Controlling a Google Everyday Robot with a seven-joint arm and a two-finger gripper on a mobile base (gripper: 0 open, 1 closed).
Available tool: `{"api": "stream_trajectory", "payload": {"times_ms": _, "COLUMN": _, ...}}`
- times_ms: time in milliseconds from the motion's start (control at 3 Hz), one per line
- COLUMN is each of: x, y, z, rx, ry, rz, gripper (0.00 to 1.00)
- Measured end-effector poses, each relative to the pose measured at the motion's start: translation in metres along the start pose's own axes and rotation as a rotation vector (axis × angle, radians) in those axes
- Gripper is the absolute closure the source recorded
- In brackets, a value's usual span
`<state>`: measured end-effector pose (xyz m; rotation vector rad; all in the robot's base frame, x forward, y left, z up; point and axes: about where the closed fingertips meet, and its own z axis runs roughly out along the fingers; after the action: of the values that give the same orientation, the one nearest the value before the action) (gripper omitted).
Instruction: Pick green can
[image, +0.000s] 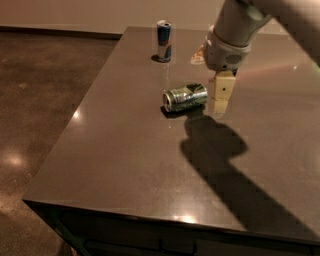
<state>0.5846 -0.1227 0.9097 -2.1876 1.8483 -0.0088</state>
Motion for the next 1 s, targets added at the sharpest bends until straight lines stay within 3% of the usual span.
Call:
{"api": "stream_trajectory", "payload": {"times_ms": 333, "x": 0.009, "y": -0.021, "z": 0.036, "rx": -0.082, "ry": 0.057, "rz": -0.060, "gripper": 0.00}}
{"api": "stream_trajectory", "payload": {"times_ms": 667, "x": 0.008, "y": -0.031, "z": 0.056, "rx": -0.128, "ry": 0.076, "rz": -0.096, "gripper": 0.02}}
{"api": "stream_trajectory", "payload": {"times_ms": 1000, "x": 0.003, "y": -0.034, "z": 0.058, "rx": -0.135, "ry": 0.069, "rz": -0.108, "gripper": 0.23}}
